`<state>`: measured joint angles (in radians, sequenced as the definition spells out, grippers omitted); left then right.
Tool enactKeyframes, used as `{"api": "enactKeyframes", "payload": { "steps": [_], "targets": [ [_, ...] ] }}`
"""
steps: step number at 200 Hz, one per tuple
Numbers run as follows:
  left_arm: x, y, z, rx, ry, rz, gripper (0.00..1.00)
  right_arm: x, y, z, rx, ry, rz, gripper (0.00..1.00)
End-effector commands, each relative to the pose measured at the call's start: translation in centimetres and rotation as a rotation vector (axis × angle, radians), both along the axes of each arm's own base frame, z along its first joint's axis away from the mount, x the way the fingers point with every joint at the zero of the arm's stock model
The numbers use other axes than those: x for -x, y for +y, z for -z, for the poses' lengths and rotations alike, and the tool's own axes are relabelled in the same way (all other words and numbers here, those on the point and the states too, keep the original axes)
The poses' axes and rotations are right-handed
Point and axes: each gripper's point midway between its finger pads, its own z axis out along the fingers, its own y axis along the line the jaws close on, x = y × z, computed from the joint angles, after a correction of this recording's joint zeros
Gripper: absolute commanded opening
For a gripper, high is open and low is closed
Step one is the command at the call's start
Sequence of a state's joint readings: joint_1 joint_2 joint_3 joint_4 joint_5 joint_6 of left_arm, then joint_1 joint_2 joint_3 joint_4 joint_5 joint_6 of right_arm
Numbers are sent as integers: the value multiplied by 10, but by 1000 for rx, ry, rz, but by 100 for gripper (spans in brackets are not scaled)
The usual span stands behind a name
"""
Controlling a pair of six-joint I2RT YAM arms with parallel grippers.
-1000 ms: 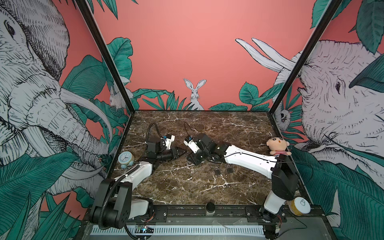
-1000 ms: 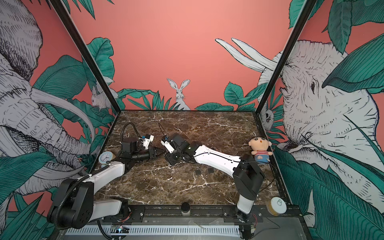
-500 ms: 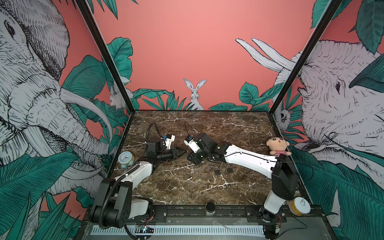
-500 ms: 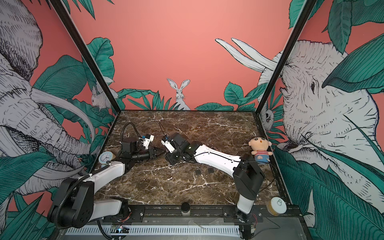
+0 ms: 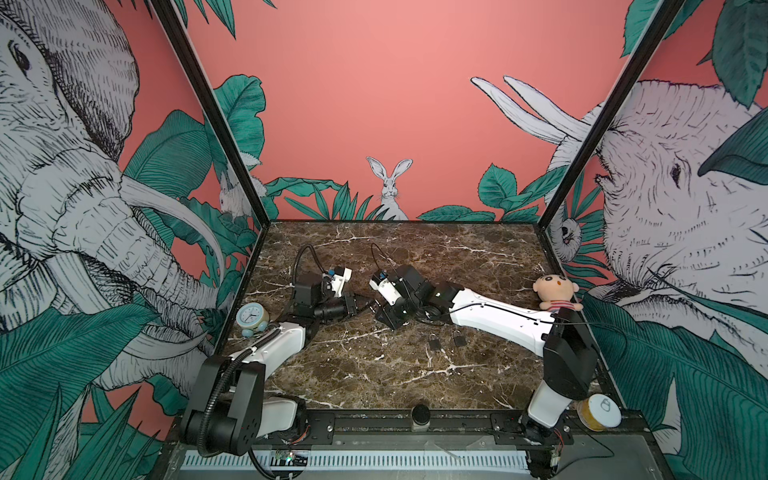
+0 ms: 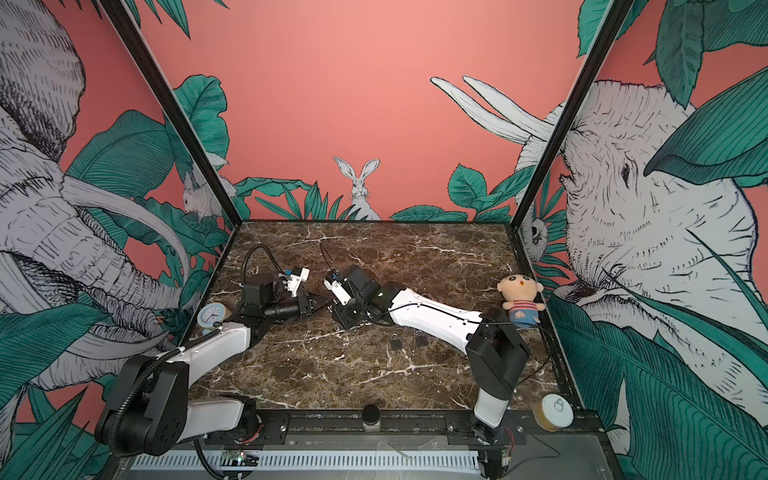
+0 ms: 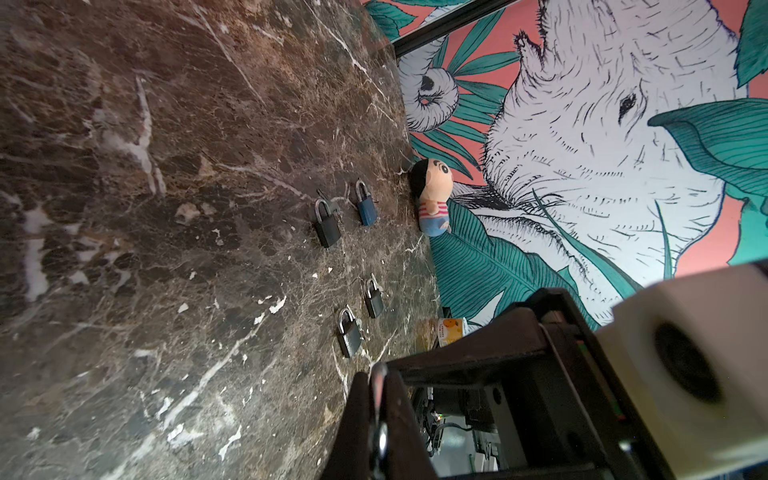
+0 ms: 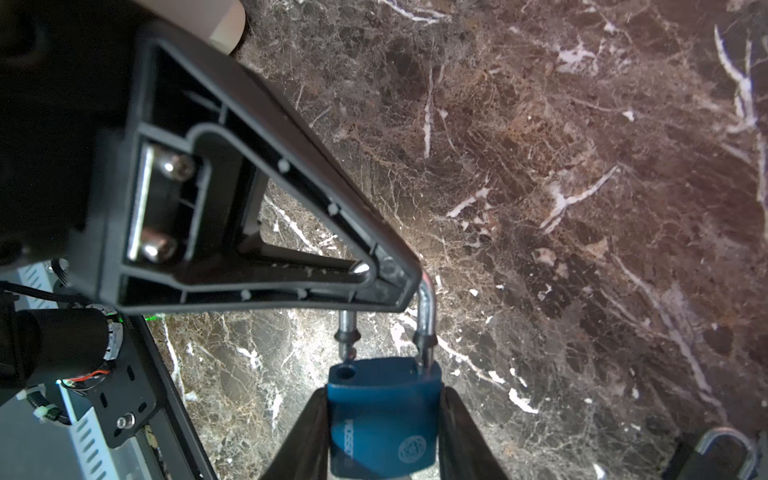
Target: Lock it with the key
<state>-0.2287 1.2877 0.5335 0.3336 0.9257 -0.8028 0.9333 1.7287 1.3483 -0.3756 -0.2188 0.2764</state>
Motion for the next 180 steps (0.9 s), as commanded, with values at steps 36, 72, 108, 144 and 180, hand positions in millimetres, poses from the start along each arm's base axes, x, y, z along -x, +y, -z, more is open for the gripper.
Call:
{"api": "enactKeyframes", "payload": {
  "steps": [36, 72, 108, 144, 180],
  "targets": [
    [-18, 15, -37, 28, -61, -210, 0, -29, -36, -60, -357, -7, 147, 50],
    [-18, 16, -55, 51, -48, -296, 0, -34, -69, -46, -307, -108, 191, 50],
    [-17, 3, -70, 44, -40, -339, 0, -29, -74, -48, -334, -191, 151, 49],
    [-16, -16, -86, 52, -46, -309, 0, -24, -67, -62, -417, -249, 104, 49],
    [-17, -31, -97, 56, -48, -273, 0, -23, -56, -70, -420, -278, 65, 48]
  ]
}}
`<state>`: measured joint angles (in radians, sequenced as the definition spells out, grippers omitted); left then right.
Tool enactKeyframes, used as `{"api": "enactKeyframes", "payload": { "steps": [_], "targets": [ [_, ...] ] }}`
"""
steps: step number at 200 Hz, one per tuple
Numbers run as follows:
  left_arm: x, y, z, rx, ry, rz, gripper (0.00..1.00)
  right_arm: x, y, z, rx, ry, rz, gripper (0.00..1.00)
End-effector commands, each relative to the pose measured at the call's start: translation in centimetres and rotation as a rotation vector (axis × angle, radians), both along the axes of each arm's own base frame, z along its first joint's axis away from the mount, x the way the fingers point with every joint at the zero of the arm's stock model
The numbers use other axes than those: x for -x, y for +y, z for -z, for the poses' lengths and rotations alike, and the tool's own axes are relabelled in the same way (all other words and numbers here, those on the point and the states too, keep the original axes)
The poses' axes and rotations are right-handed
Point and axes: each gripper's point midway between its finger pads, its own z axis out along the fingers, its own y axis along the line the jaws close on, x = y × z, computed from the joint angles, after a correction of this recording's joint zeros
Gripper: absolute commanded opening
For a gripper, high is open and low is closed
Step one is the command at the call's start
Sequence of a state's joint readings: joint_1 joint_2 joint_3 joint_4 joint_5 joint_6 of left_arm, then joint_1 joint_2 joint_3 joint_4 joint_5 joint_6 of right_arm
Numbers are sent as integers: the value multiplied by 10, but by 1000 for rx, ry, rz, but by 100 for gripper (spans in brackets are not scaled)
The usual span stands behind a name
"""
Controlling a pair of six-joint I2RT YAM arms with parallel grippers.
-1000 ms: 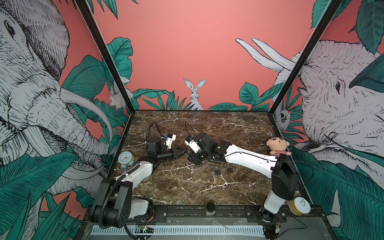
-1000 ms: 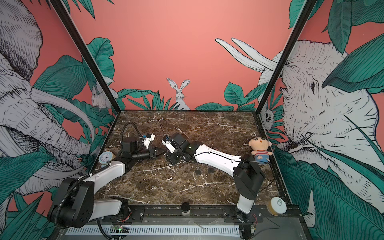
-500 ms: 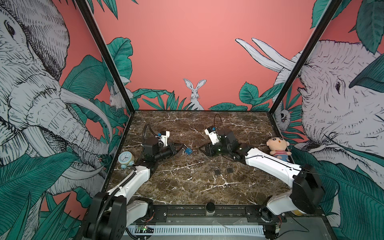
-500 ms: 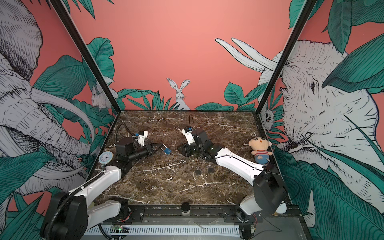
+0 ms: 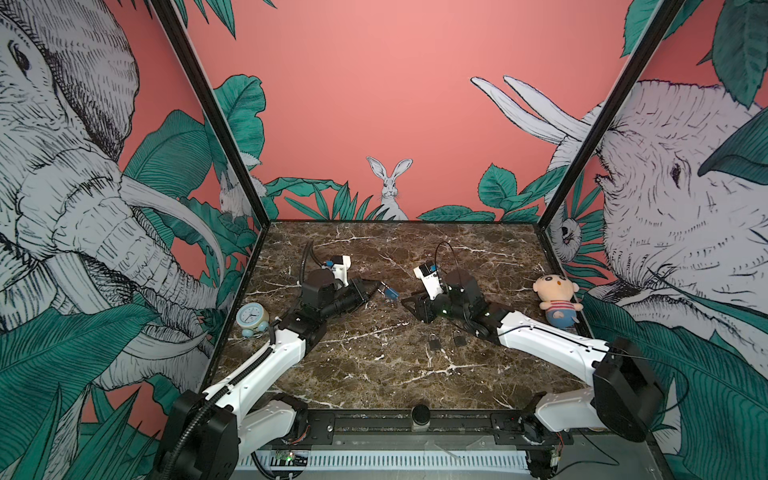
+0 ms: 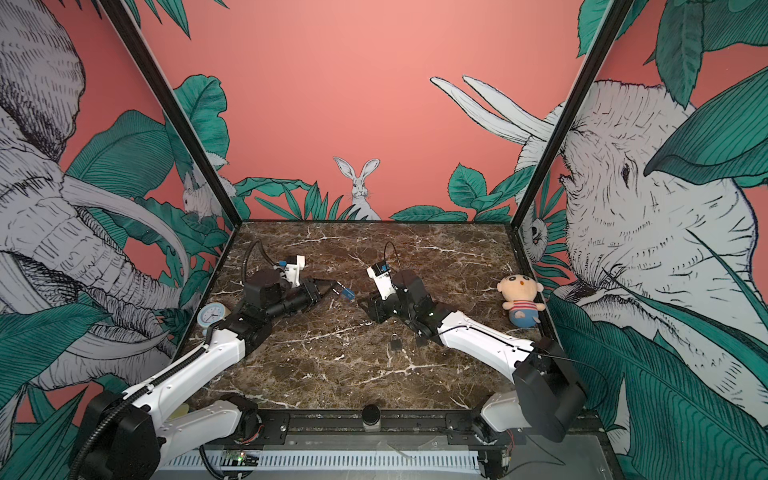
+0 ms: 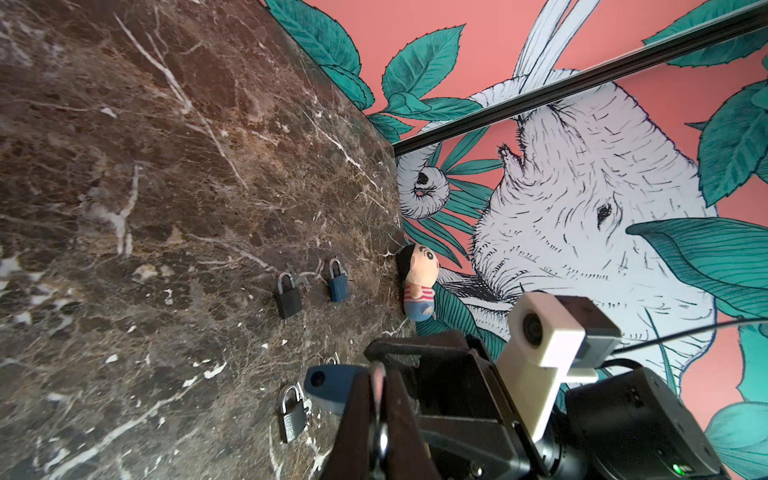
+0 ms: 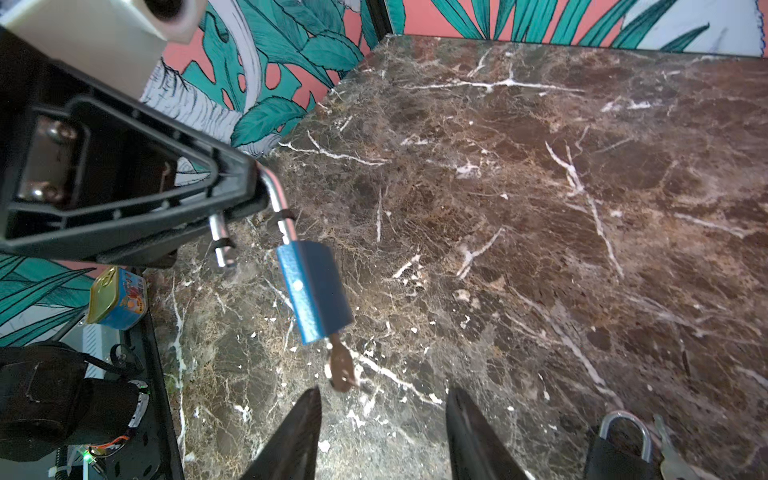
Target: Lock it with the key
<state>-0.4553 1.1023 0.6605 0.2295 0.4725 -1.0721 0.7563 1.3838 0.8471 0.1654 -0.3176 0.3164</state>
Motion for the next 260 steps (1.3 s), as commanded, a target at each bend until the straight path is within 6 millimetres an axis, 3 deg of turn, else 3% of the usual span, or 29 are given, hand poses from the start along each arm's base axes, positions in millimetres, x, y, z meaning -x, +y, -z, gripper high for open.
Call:
{"api": "enactKeyframes", "payload": {
  "steps": [1, 47, 104, 172, 260],
  "targets": [
    [-5, -7, -22, 26, -30, -4, 0, -2, 14, -35, -68, -111, -45, 48],
    [-5, -16, -30, 29, -42, 19, 0, -8, 17, -41, -50, -142, -43, 47],
    [-4, -20, -36, 31, -52, 31, 0, -11, 24, -38, -37, -129, -63, 36],
    [-4, -24, -37, 33, -58, 49, 0, -15, 28, -33, -29, -118, -58, 29],
    [-3, -25, -38, 34, -57, 57, 0, -17, 31, -35, -40, -119, -52, 29]
  ]
}}
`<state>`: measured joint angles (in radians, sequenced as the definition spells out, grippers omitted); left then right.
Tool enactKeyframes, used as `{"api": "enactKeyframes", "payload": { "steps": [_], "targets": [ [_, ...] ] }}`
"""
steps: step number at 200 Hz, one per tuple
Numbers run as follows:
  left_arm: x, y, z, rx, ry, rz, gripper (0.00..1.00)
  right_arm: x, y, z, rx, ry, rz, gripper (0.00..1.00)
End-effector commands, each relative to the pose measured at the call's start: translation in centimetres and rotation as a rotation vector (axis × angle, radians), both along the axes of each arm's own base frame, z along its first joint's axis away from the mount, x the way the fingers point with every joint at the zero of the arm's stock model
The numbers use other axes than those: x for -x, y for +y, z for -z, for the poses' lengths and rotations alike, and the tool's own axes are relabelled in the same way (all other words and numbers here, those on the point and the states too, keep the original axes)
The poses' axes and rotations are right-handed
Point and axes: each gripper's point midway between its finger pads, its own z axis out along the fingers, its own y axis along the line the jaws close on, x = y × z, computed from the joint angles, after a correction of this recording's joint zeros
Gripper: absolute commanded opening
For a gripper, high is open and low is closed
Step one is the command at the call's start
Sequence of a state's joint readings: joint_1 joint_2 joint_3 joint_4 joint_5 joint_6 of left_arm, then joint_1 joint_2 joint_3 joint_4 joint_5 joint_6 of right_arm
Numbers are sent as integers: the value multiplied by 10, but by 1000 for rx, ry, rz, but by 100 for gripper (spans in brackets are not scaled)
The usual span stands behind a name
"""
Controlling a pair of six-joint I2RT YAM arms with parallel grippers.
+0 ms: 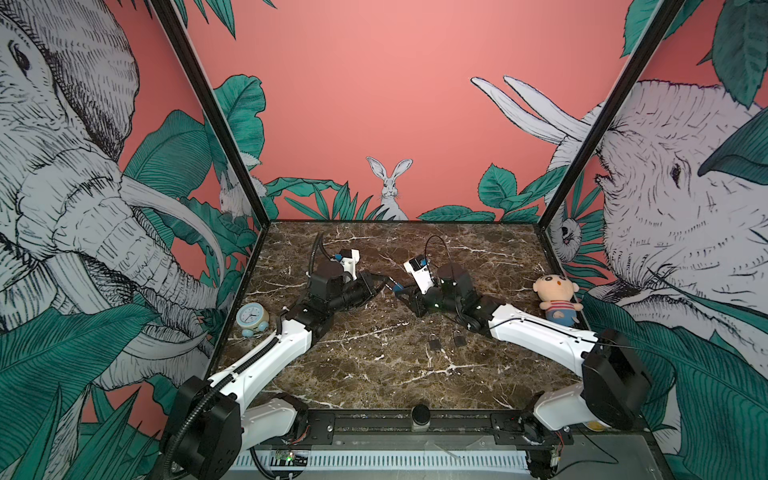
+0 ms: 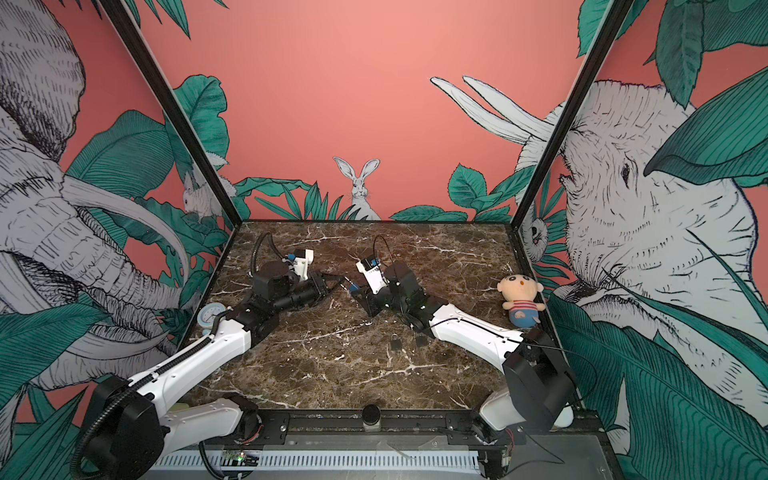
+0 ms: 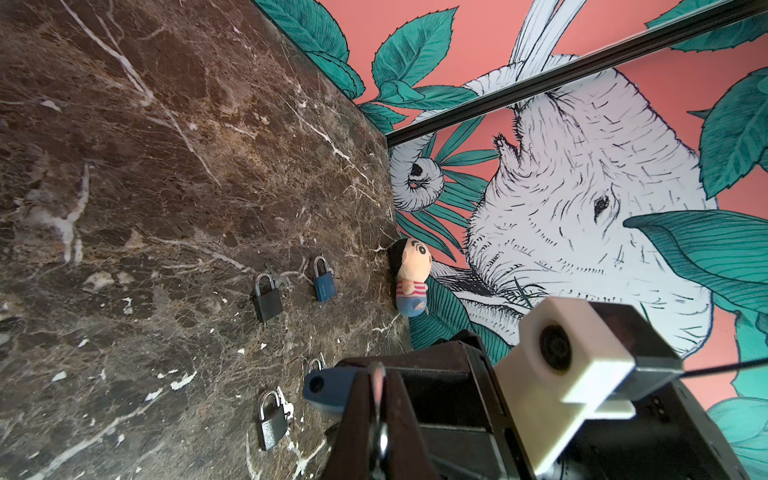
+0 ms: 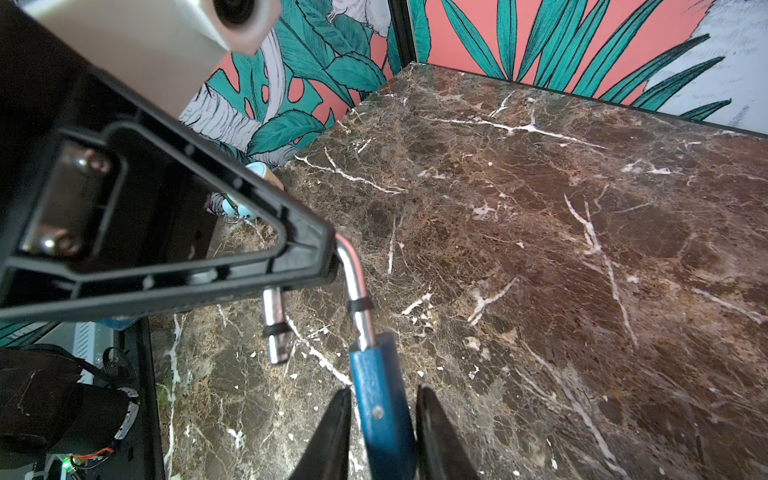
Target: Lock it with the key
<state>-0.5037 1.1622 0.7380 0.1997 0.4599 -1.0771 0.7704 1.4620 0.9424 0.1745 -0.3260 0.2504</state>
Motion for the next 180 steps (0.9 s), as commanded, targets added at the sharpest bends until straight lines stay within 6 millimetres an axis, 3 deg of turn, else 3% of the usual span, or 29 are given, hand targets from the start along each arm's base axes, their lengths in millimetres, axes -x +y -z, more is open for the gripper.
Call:
{"api": "enactKeyframes", "payload": {
  "steps": [1, 30, 70, 100, 125, 180],
  "targets": [
    [0, -6, -30, 43, -69, 23, 0, -6, 9, -21, -47, -49, -5, 29],
    [0, -6, -28, 42, -65, 25, 0, -6, 10, -22, -50, -50, -3, 32],
    [1, -5, -30, 43, -70, 23, 0, -7, 10, -20, -48, -41, -3, 20],
    [1, -5, -32, 48, -77, 25, 0, -7, 11, -18, -45, -32, -2, 18],
    [2, -6, -33, 49, -80, 31, 0, -7, 12, -18, -49, -27, -4, 0],
    [6, -2, -22, -15, -87, 37, 0, -4, 10, -22, -69, 31, -14, 0]
  ]
}}
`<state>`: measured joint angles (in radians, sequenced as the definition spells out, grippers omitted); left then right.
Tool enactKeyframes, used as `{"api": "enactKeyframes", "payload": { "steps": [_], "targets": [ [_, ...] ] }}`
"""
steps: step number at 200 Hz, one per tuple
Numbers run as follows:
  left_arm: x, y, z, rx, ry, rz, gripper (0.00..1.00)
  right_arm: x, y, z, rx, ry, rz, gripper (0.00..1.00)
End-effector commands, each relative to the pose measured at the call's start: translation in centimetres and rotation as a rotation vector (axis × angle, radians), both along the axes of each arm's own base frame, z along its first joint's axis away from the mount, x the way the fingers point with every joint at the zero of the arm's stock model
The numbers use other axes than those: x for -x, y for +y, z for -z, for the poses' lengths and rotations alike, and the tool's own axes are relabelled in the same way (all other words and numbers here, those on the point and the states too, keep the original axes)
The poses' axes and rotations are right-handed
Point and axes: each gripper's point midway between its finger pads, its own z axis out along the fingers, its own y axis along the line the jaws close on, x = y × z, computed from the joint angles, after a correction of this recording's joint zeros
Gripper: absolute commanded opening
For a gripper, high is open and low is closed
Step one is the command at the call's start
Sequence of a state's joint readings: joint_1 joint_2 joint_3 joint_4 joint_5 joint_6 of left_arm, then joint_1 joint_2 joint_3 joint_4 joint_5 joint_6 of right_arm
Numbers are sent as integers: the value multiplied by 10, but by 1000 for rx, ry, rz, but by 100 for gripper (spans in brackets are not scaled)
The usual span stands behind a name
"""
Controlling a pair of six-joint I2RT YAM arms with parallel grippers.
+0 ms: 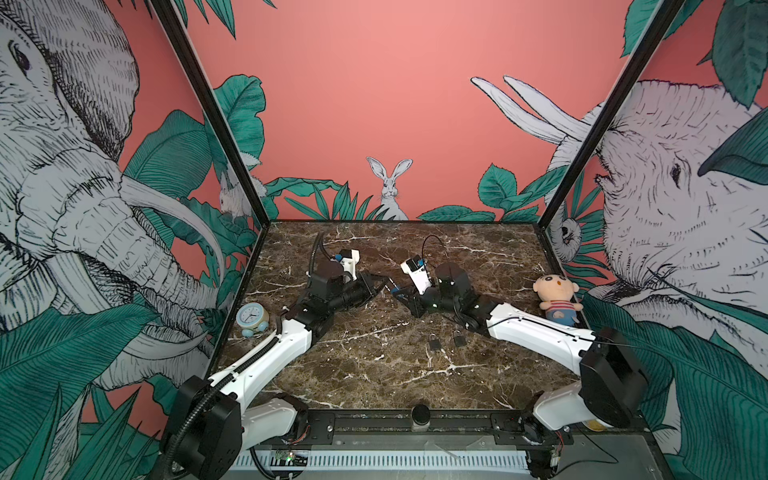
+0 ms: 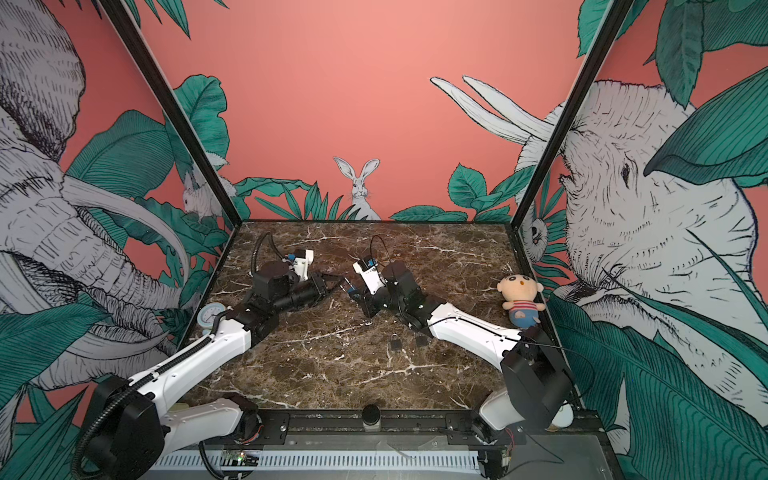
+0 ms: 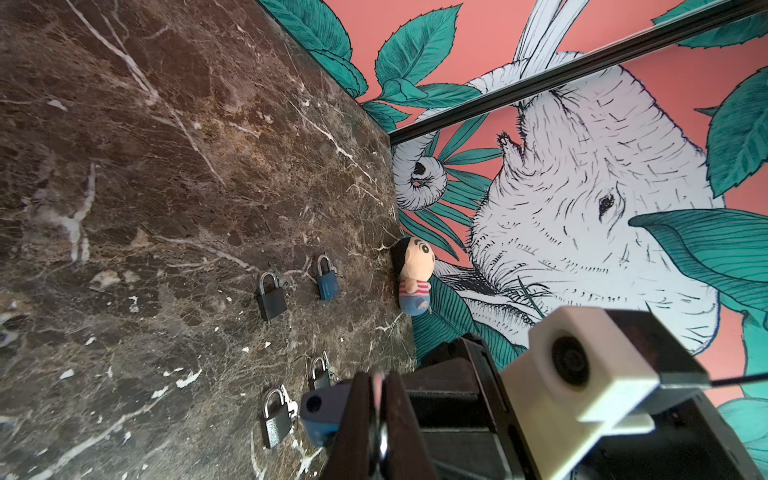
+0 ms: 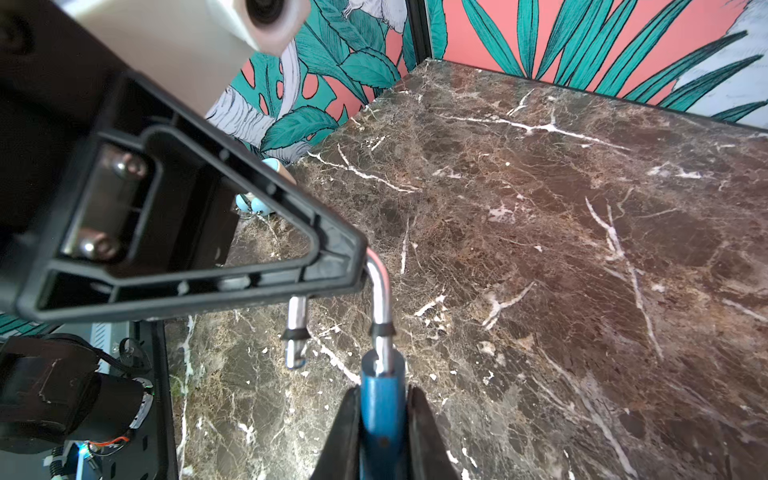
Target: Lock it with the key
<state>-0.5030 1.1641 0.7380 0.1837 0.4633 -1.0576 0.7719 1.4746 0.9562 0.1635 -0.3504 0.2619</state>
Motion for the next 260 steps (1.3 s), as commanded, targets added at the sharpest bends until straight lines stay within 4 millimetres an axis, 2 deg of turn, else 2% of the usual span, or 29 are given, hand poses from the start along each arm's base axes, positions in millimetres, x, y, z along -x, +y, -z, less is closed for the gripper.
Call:
{"api": "enactKeyframes", "payload": {
  "steps": [1, 2, 10, 17, 25, 34, 84, 123, 193, 238, 260],
  "targets": [
    [5, -2, -26, 1, -89, 29, 2, -6, 5, -24, -63, 10, 6, 0],
    [5, -1, -25, -1, -89, 28, 2, -6, 5, -24, -63, 13, 5, 0],
    [5, 0, -23, -21, -97, 26, 20, -5, 4, -25, -64, 33, -6, 0],
    [5, 2, -23, -41, -109, 24, 30, -3, 2, -28, -65, 51, -13, 0],
    [5, 4, -22, -69, -117, 25, 37, -1, -1, -30, -61, 69, -23, 0],
    [5, 5, -22, -101, -129, 29, 40, 2, -4, -32, -57, 84, -30, 0],
    [8, 17, -31, -267, -228, 69, 43, 19, -25, -40, -60, 179, -78, 0],
    [19, 14, -47, -264, -319, 142, 43, 33, -34, -46, -109, 249, -139, 0],
    [49, 1, -61, -198, -384, 311, 41, 46, -35, -61, -247, 353, -249, 0],
    [50, -4, -51, -200, -376, 353, 39, 55, -33, -72, -293, 382, -311, 0],
    [49, -5, -54, -176, -392, 356, 38, 58, -32, -73, -308, 400, -333, 0]
  ]
}}
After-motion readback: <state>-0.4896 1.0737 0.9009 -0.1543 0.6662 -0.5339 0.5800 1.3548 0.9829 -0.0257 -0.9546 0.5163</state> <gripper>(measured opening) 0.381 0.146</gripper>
